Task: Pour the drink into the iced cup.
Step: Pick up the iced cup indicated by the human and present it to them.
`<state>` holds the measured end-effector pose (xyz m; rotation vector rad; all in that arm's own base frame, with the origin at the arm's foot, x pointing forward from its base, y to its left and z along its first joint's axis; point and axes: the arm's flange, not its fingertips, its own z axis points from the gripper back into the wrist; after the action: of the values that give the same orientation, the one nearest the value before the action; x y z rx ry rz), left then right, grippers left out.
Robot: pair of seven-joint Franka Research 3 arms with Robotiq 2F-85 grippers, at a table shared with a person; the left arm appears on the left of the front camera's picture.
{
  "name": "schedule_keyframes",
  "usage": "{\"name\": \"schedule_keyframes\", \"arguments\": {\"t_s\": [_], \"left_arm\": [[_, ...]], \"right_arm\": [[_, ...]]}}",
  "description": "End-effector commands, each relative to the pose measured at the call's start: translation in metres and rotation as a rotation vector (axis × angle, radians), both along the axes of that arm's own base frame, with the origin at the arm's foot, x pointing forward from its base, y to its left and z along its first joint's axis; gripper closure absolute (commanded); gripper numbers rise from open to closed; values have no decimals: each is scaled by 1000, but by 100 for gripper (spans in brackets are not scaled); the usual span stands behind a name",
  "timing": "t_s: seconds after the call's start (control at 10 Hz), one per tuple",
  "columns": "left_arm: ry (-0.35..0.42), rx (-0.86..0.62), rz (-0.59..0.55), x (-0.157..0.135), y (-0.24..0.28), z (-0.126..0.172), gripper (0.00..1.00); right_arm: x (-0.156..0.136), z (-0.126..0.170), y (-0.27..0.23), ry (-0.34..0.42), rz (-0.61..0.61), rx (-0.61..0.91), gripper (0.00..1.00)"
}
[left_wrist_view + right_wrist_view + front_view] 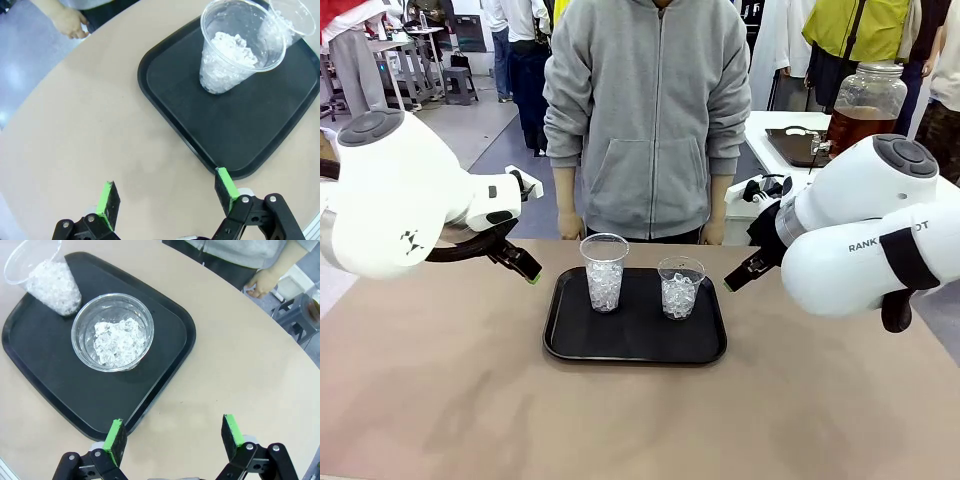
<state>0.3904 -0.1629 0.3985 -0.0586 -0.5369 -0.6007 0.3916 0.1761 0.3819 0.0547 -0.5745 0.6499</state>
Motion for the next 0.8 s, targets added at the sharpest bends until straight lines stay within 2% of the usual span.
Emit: {"name": "schedule_keyframes", "arguments": {"t_s": [0.0,0.2,0.5,0.6,0.7], "left_arm": [[0,0,0,0,0,0,0],[-5,-29,-17,4,-1,26,0],[-14,-122,1,12,8,83,0],[15,-196,9,17,13,95,0],[50,-280,36,24,23,104,0]], "right_arm": [[0,0,0,0,0,0,0],[3,27,-5,23,-15,78,0],[11,69,-29,99,-61,264,0],[14,80,-35,112,-94,300,0],[17,90,-43,155,-106,376,0]]}}
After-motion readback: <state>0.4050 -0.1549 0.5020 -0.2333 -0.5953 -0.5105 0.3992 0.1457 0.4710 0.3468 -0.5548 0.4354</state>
